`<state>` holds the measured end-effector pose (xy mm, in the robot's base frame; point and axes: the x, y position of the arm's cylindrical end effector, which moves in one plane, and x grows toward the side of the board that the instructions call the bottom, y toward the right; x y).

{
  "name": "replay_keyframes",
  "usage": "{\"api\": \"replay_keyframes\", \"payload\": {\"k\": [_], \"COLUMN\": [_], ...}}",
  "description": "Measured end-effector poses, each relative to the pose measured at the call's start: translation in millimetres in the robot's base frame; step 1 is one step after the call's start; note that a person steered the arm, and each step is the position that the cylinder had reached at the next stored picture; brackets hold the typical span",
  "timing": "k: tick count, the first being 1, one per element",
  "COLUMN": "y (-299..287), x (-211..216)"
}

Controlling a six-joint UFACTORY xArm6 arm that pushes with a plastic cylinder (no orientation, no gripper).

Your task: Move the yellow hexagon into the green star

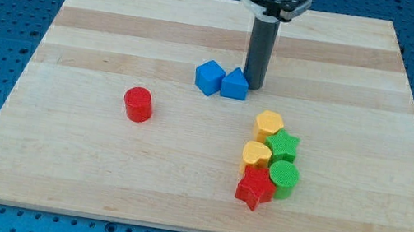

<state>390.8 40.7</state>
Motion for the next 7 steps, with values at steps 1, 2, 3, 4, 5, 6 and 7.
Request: {"api": "replay_keyframes", "payload": {"k": [1,2,3,4,5,6,7], "y": [2.2,50.9,118.7,122.0,71.2,19.1,-7.0], "x": [0.0,0.0,4.4,24.1,36.9,50.8,71.8]}}
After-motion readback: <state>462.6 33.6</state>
